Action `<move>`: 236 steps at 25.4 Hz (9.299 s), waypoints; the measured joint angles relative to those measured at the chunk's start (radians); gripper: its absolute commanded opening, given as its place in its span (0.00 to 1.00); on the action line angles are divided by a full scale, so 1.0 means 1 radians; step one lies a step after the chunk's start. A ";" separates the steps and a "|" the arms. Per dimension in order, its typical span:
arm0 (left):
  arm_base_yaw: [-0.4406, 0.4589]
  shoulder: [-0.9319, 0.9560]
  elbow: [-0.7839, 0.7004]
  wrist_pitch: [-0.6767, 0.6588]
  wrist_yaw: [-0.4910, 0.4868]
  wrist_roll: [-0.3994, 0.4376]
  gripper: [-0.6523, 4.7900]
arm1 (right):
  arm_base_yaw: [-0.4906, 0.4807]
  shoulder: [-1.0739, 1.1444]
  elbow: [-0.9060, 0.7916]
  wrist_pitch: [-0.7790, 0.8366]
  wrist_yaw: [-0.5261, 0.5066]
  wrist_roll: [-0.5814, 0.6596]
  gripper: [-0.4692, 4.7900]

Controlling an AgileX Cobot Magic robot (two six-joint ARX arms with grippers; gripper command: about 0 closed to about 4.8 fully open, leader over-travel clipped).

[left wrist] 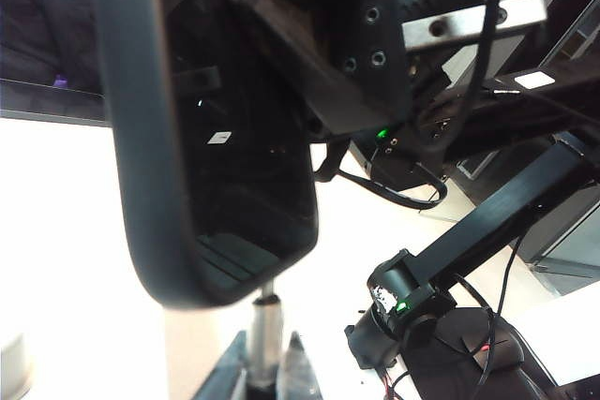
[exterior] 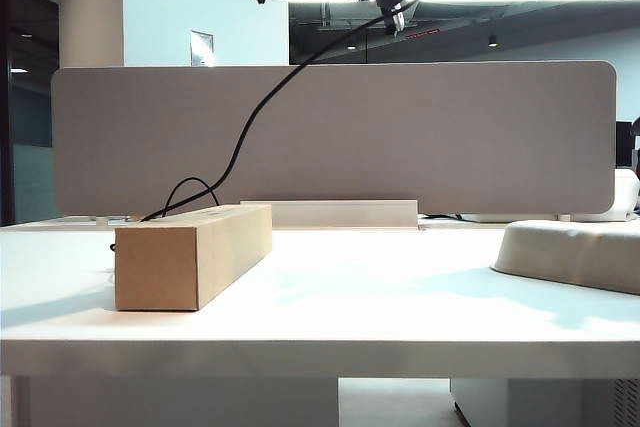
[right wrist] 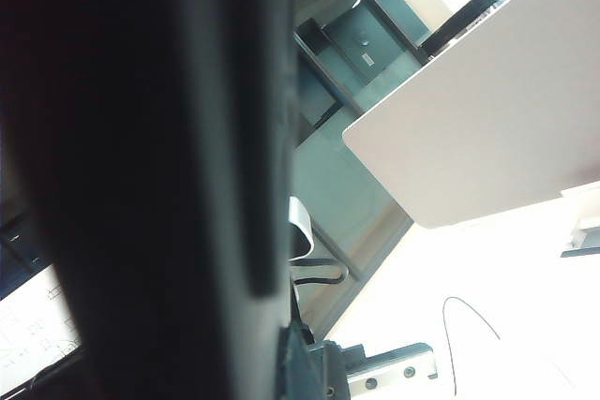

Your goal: Pick up the charging cable and the phone, plug the charging cable into the charging port on the phone, and finally place them back on the table.

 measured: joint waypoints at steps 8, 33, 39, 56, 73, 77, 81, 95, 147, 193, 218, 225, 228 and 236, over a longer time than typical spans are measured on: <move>0.006 0.002 0.000 0.007 -0.001 -0.005 0.11 | 0.001 0.000 0.000 -0.033 -0.013 -0.035 0.08; 0.024 0.003 -0.002 -0.040 -0.035 -0.077 0.47 | -0.016 0.038 0.001 -0.119 -0.047 -0.122 0.08; 0.049 -0.003 0.000 -0.102 0.027 -0.078 0.45 | -0.080 0.041 -0.001 -0.161 -0.032 -0.125 0.08; 0.236 -0.183 0.002 -0.612 -0.699 0.242 0.11 | -0.095 0.094 -0.002 -0.732 0.124 -0.306 0.08; 0.216 -0.416 0.001 -0.781 -1.366 0.358 0.11 | -0.094 0.302 -0.002 -0.867 0.213 -0.289 0.08; 0.216 -0.422 0.001 -0.787 -1.367 0.358 0.11 | -0.094 0.302 0.002 -0.882 0.230 -0.288 0.10; 0.216 -0.423 0.001 -0.790 -1.367 0.358 0.11 | -0.093 0.301 0.004 -0.916 0.249 -0.288 0.47; 0.216 -0.423 0.000 -0.795 -1.364 0.358 0.11 | -0.095 0.295 0.000 -1.064 0.282 -0.291 0.80; 0.236 -1.522 -1.529 0.091 -1.163 0.041 0.11 | 0.109 -0.915 -0.483 -1.118 0.712 -0.600 0.08; 0.236 -2.098 -1.994 0.363 -1.487 -0.021 0.11 | 0.109 -1.017 -0.651 -1.058 0.791 -0.600 0.08; 0.236 -2.098 -1.994 0.273 -1.505 0.046 0.11 | 0.109 -1.017 -0.651 -1.067 0.793 -0.600 0.08; 0.236 -2.098 -1.994 0.267 -1.505 0.046 0.11 | 0.109 -1.017 -0.651 -1.067 0.793 -0.600 0.08; 0.250 -2.098 -1.994 0.267 -1.501 0.046 0.11 | 0.109 -1.017 -0.651 -1.067 0.793 -0.600 0.08; 0.459 -2.098 -1.994 0.267 -1.499 0.046 0.11 | 0.109 -1.017 -0.651 -1.066 0.793 -0.600 0.08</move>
